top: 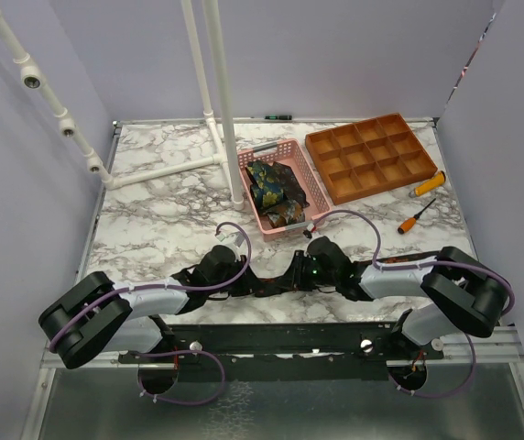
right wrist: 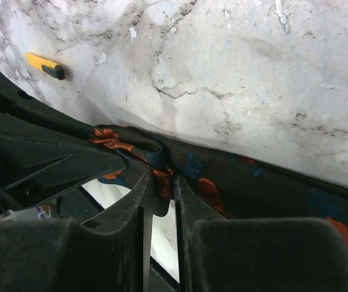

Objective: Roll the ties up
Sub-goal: Roll the tie at the center of the board.

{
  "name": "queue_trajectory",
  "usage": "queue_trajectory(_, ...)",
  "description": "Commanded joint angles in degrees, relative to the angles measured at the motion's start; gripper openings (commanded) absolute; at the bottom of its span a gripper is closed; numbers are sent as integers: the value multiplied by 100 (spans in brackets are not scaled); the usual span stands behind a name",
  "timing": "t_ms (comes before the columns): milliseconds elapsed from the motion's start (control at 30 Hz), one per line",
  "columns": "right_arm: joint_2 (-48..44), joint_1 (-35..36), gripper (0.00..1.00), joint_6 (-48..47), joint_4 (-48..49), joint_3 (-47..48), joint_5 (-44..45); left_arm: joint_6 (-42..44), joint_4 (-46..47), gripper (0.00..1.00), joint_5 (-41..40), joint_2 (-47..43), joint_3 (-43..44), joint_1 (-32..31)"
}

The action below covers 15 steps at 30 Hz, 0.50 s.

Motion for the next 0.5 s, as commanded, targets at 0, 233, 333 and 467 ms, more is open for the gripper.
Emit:
queue_trajectory(0,193,-41,15,-233,-594,-18,363,102,-845,15,-116,104,-65,-27)
queue_trajectory(233,299,-44,11,-143,-564,-166,533,119,-952,55,-99,-145,-152,-30)
queue_trajectory(333,414,-46,10,-105,-441,-238,519,127,-912,55,-49,-144,-214,-33)
queue_trajectory(467,581,-44,10,-57,-265,-333,490,157,-658,54,129,-63,-248,-31)
